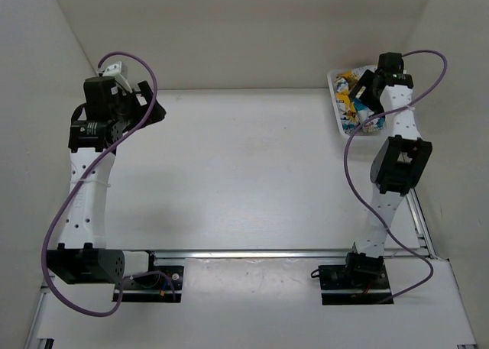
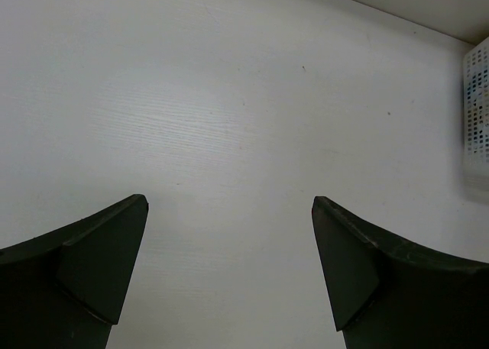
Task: Fold and stack the shorts
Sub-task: Grab the shorts from the pile, then move the shorts to the center of the board
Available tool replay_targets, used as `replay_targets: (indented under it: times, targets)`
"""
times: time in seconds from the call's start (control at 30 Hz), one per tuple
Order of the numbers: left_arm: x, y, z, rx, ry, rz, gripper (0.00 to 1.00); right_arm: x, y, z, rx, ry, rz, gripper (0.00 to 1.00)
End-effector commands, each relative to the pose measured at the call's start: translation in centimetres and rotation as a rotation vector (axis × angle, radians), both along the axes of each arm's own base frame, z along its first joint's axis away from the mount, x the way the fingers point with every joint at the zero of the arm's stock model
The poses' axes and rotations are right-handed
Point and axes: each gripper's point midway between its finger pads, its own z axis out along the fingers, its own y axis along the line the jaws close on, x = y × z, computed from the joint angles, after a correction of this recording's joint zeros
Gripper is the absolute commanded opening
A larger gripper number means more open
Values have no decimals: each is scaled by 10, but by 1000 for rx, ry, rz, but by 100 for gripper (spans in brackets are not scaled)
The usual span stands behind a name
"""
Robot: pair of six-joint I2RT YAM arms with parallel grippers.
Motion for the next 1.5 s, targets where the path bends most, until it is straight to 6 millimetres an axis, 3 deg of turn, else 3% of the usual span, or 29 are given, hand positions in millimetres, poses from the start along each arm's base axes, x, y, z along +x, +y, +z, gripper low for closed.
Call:
replay_targets:
  times: [0.0,0.07,0.1,0.17,0.2,0.33,0.37,0.4,0.43,0.47,0.53,0.57,0.6,0.63,0.7,0.73,0.8,0.83,0.9,0.93,1.0,1.03,1.1,1.23,1.27,1.3,1.33,1.37,1.47]
  targets:
    - [7,-3,9,1,-26,-23,100,24,-16,-21,16,17,-14,95]
    - [11,-3,3,1,-8,-23,100,38,-19,-26,24,0,-43,93]
    - [14,3,4,17,-9,5,100,42,-25,-47,28,30,-53,92]
    - [18,4,2,30,-3,17,100,58,-27,-53,42,-5,-75,88]
    - [22,7,-4,41,12,34,100,62,-27,-71,44,13,-75,86]
    - [30,7,-8,41,25,34,100,80,-28,-72,67,-46,-110,43]
    - [33,7,-12,41,37,33,100,82,-32,-71,59,-56,-132,14]
    - [33,7,-12,41,37,33,100,82,-34,-48,53,-99,-148,2]
    - [35,5,-16,37,48,25,100,76,-34,-47,53,-94,-163,0]
    - [35,5,-16,36,48,25,100,77,-31,-10,39,-171,-159,0]
    - [33,-2,-19,15,57,-8,100,69,-22,18,-9,-213,-138,0]
    - [31,-4,-19,0,58,-10,100,62,-10,63,-28,-288,-114,0]
    - [30,-2,-25,-4,75,9,100,57,-4,86,-53,-321,-79,0]
    - [27,1,-24,-4,70,27,100,44,4,130,-68,-397,-56,0]
    - [19,5,-25,-6,70,66,100,28,36,179,-40,-491,53,0]
    - [16,5,-25,-6,67,67,100,8,49,227,-7,-588,111,0]
    - [7,5,-21,-15,52,72,100,-17,91,271,117,-681,309,0]
    - [4,2,-17,-25,42,57,100,-39,113,306,154,-753,383,0]
    - [-1,-3,-15,-49,38,39,100,-65,138,329,196,-796,489,0]
    - [-1,-6,-14,-57,38,25,100,-90,156,351,213,-840,553,0]
    - [-5,-8,-12,-63,37,15,100,-116,178,359,234,-855,630,0]
    - [-7,-9,-14,-72,49,21,100,-137,196,362,246,-858,681,0]
    - [-8,-6,-16,-73,60,43,100,-164,207,368,245,-874,710,0]
    - [-13,-7,-10,-83,77,44,100,-185,234,325,277,-768,772,0]
    - [-14,-9,-10,-89,78,35,100,-177,235,278,284,-653,765,1]
    - [-14,-12,-9,-97,78,22,100,-178,241,257,295,-604,774,5]
    - [-15,-14,-13,-103,88,13,100,-175,241,230,302,-538,767,34]
    - [-15,-14,-17,-103,99,14,100,-176,246,181,306,-421,788,57]
    - [-20,-16,-27,-103,121,-7,100,-176,221,115,217,-253,656,62]
